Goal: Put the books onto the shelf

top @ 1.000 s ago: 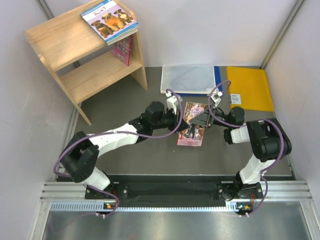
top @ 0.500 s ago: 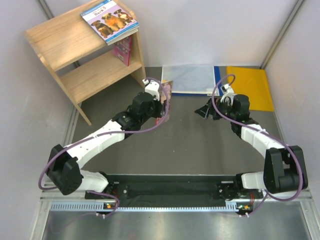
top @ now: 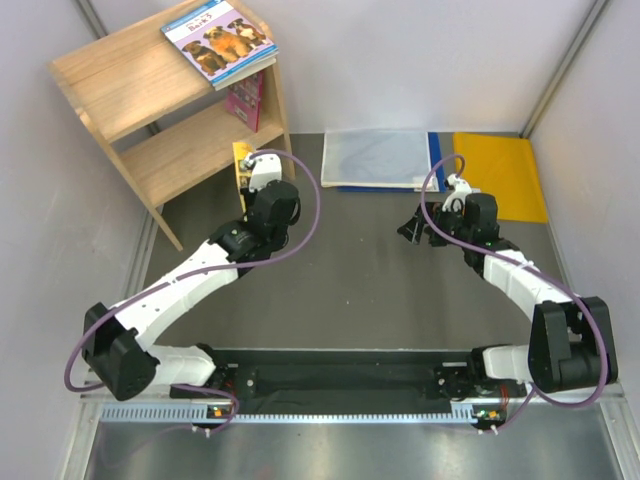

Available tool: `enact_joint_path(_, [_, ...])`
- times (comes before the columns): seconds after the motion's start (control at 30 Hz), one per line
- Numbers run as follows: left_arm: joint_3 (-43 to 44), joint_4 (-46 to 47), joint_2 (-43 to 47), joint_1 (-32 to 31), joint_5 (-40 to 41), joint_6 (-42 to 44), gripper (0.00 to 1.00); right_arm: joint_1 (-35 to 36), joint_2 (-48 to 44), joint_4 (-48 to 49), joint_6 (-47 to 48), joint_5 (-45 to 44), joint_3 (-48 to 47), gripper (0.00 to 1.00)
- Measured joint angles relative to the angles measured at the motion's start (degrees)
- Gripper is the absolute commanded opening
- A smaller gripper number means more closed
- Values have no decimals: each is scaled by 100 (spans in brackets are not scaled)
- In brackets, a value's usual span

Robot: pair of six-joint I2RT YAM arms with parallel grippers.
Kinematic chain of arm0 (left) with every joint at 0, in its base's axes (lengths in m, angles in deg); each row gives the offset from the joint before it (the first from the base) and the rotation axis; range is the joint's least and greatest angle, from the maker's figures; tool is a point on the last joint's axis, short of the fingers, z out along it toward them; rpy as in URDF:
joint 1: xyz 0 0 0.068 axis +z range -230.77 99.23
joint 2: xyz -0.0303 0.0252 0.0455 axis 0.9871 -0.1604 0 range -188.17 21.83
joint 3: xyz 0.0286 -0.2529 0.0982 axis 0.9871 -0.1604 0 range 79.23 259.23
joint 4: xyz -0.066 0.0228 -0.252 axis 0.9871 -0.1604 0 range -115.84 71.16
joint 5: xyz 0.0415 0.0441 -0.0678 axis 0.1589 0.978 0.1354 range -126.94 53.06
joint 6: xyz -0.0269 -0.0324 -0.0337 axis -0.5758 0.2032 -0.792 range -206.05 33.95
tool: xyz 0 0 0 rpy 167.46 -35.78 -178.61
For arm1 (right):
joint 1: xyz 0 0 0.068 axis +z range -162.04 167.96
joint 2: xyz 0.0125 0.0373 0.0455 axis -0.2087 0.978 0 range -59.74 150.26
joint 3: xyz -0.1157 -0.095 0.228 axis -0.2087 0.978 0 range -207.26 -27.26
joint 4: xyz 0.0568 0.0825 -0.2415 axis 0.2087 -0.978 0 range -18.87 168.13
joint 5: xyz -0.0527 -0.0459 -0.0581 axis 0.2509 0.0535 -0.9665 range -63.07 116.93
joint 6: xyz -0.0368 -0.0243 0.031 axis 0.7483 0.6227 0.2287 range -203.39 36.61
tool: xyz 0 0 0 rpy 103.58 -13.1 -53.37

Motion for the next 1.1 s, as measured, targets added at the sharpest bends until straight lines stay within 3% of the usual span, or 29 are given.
enact_joint_path(0.23, [133, 249, 55, 76, 793, 289, 0, 0, 26, 66, -2, -37, 131, 96])
enact_joint_path(0.67, [435, 1056, -511, 645, 767, 1064, 0, 0, 81, 72, 55, -140, 260, 96])
enact_joint_path(1.1, [1390, 1985, -1172, 796, 765, 2094, 0, 0, 111, 227, 50, -136, 345, 96])
